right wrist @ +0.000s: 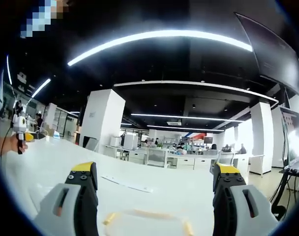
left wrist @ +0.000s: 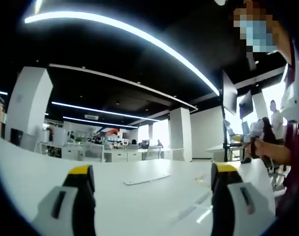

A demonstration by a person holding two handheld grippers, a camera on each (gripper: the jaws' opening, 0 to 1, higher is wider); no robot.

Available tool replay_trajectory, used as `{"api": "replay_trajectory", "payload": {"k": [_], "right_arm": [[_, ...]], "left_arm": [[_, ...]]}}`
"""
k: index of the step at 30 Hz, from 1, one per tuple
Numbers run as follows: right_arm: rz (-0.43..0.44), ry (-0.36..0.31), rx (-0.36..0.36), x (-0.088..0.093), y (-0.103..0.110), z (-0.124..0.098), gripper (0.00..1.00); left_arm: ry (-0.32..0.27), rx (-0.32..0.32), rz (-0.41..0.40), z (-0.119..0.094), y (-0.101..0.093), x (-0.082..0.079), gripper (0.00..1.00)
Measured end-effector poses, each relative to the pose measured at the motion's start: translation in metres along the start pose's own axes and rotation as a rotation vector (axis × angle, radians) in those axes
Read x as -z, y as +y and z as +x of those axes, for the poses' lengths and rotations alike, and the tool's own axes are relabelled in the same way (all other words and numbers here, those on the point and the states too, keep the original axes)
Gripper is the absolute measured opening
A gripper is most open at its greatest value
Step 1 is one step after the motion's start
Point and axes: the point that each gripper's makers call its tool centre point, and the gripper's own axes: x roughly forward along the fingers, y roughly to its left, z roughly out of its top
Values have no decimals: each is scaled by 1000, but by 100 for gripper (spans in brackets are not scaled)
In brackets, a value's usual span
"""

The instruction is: Snap each plastic latch of the storage box into its locked position after aligning the lid with the box until every specified latch is closed and the lid sits flush.

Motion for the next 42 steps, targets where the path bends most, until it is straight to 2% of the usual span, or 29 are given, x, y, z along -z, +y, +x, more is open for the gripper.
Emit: {"api": "replay_trajectory", "payload": {"k": [16,28,42], "right_arm": [[4,12,11,1,-15,4,100],[-18,50,3,7,-31,12,100],[-39,97,25,17,-51,7,100]], "left_arm": [[0,1,3,-1,-2,-1,100],[-4,7,-3,3,-4,0,100],[2,33,-5,9,-11,3,100]]}}
